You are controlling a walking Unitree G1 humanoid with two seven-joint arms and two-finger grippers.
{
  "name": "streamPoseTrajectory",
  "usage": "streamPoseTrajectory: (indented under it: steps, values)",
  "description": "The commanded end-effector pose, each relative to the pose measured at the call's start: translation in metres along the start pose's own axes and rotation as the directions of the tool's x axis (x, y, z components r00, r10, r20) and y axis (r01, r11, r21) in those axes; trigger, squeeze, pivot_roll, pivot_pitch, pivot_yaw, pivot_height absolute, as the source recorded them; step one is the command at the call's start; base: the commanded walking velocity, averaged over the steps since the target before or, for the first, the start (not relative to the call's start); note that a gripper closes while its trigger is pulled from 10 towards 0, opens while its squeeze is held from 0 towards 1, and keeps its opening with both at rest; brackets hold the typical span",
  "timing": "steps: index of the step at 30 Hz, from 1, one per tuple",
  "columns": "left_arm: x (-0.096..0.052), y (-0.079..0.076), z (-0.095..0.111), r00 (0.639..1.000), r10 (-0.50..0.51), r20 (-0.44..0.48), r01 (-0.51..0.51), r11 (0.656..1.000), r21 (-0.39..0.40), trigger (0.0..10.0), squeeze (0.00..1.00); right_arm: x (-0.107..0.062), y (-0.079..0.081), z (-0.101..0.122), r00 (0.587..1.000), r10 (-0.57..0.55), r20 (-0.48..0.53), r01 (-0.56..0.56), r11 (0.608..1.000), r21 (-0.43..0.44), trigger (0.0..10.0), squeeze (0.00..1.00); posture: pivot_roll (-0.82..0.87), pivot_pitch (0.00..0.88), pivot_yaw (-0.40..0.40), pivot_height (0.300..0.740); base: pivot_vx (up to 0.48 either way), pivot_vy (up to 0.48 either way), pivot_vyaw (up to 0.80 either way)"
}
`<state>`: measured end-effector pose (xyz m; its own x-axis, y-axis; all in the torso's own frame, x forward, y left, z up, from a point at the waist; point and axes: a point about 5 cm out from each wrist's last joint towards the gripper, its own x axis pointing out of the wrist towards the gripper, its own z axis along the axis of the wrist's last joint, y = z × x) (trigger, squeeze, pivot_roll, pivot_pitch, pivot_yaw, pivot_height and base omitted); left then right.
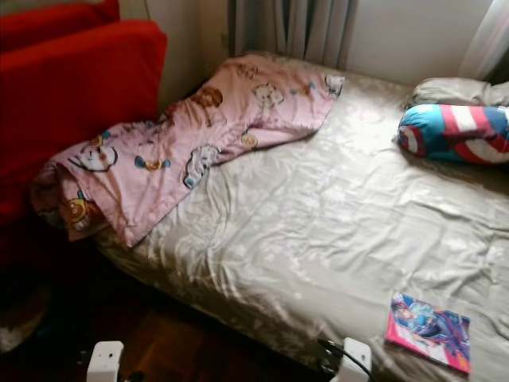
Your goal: Clean up the room
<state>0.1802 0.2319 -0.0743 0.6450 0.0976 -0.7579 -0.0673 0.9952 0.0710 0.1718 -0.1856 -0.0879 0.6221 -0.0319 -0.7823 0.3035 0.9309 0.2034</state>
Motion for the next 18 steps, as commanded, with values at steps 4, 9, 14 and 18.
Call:
streamPoseTrajectory:
  steps: [4, 9, 14, 18]
  values:
    - [-0.0016, -0.0059, -0.0107, 0.999, -0.016, -0.040, 0.015, 1.000, -0.013, 10.0, 0.00, -0.0031, -0.0115, -0.0051, 0.999, -0.033, -0.018, 0.033, 0.999, 0.006, 10.0, 0.00, 0.06, 0.129, -0.012, 0.740, 0.000, 0.373, 0.00]
    - [-0.0017, -0.0059, -0.0111, 0.999, -0.016, -0.040, 0.016, 1.000, -0.012, 10.0, 0.00, -0.0030, -0.0117, -0.0045, 0.999, -0.033, -0.017, 0.033, 0.999, 0.005, 10.0, 0.00, 0.06, 0.128, -0.013, 0.740, 0.000, 0.371, 0.00]
    - [-0.0018, -0.0062, -0.0116, 0.999, -0.016, -0.042, 0.016, 1.000, -0.012, 10.0, 0.00, -0.0030, -0.0122, -0.0044, 0.999, -0.032, -0.017, 0.032, 0.999, 0.003, 10.0, 0.00, 0.06, 0.124, -0.015, 0.740, 0.000, 0.371, 0.00]
    - [-0.0018, -0.0065, -0.0117, 0.999, -0.014, -0.041, 0.013, 1.000, -0.015, 10.0, 0.00, -0.0030, -0.0127, -0.0039, 0.999, -0.030, -0.017, 0.030, 1.000, -0.002, 10.0, 0.00, 0.07, 0.125, -0.022, 0.740, 0.000, 0.371, 0.00]
